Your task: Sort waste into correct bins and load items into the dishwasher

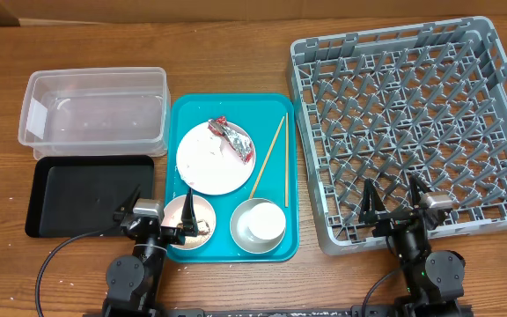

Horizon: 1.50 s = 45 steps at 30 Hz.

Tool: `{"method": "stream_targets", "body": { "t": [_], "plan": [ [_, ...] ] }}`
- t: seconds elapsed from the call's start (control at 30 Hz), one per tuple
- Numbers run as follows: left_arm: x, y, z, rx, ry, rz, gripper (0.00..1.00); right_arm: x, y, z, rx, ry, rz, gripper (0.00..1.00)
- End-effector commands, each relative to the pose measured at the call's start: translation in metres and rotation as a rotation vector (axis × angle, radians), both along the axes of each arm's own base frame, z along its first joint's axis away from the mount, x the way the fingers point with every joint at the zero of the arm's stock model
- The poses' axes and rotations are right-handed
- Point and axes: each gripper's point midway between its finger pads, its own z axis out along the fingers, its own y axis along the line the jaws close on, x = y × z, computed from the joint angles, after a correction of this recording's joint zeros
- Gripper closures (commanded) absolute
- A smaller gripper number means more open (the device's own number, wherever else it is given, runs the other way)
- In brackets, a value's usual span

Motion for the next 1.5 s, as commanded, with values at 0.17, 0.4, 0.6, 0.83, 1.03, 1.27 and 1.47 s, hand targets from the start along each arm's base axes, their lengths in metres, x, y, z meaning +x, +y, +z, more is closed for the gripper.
{"method": "stream_targets", "body": {
  "t": [0.17,0.4,0.6,0.83,1.03,1.27,1.47],
  "plan": [
    [0.0,0.0,-0.001,0.01,-0.002,-0.001,0.0,-0.001,0.005,-0.002,-0.003,-0.005,0.029,0.0],
    [0.0,0.0,-0.001,0.01,-0.002,-0.001,0.0,-0.008,0.031,0.005,0.146,0.005,0.186,0.0],
    [0.0,0.0,-0.001,0.01,-0.002,-0.001,0.0,-0.019,0.05,0.035,0.183,-0.088,0.316,0.0],
    [0.0,0.0,0.001,0.009,-0.007,-0.001,0.0,-0.051,0.063,0.115,0.203,-0.226,0.447,0.0],
    [-0.003,-0.018,0.0,-0.058,0.007,-0.107,0.0,-0.082,0.079,0.182,0.221,-0.255,0.594,0.0],
    [-0.026,-0.067,0.045,-0.32,-0.03,-0.411,0.0,-0.05,0.095,0.178,0.265,0.212,0.614,0.0],
    [-0.044,-0.06,0.103,-0.332,0.084,-0.365,0.0,-0.011,0.102,0.149,0.273,0.559,0.567,0.0]
  ]
}}
